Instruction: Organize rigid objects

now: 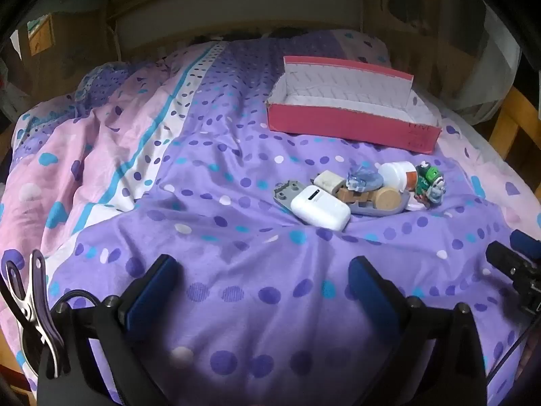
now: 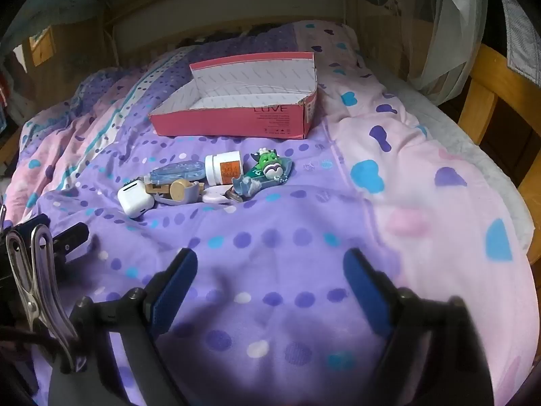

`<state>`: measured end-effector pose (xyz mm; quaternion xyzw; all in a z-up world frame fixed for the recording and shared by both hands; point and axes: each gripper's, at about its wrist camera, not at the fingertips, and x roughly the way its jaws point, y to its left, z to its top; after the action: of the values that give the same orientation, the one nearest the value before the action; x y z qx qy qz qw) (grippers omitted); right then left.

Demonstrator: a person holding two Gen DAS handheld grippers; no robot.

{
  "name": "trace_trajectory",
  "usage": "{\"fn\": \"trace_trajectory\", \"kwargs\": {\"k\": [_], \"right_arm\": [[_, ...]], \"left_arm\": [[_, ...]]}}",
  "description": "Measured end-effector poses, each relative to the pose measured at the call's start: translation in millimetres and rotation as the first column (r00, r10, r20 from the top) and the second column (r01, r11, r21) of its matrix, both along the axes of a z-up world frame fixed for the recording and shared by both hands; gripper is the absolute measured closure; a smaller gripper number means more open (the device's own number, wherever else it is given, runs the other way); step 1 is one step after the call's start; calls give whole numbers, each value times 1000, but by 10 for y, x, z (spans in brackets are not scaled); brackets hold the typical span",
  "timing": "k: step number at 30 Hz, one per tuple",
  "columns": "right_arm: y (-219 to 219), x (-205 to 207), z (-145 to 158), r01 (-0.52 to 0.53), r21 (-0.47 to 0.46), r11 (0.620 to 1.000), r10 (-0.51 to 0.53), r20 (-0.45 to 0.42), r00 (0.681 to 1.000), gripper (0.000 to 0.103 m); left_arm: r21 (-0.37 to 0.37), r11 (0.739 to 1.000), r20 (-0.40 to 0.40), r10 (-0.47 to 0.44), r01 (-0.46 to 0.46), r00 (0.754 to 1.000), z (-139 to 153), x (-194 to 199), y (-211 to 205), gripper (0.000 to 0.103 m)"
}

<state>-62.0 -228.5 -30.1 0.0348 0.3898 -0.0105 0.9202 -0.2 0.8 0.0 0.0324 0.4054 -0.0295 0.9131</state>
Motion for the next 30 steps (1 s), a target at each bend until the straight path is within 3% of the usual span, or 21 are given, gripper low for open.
{"fn": "trace_trajectory", "kwargs": {"k": [30], "right_arm": [[-11,0,-19,-1,23,1000,1,-14,1000,13]], "left_arm": [[22,1000,-11,1,-1,1000,0,3,-4,0]]}}
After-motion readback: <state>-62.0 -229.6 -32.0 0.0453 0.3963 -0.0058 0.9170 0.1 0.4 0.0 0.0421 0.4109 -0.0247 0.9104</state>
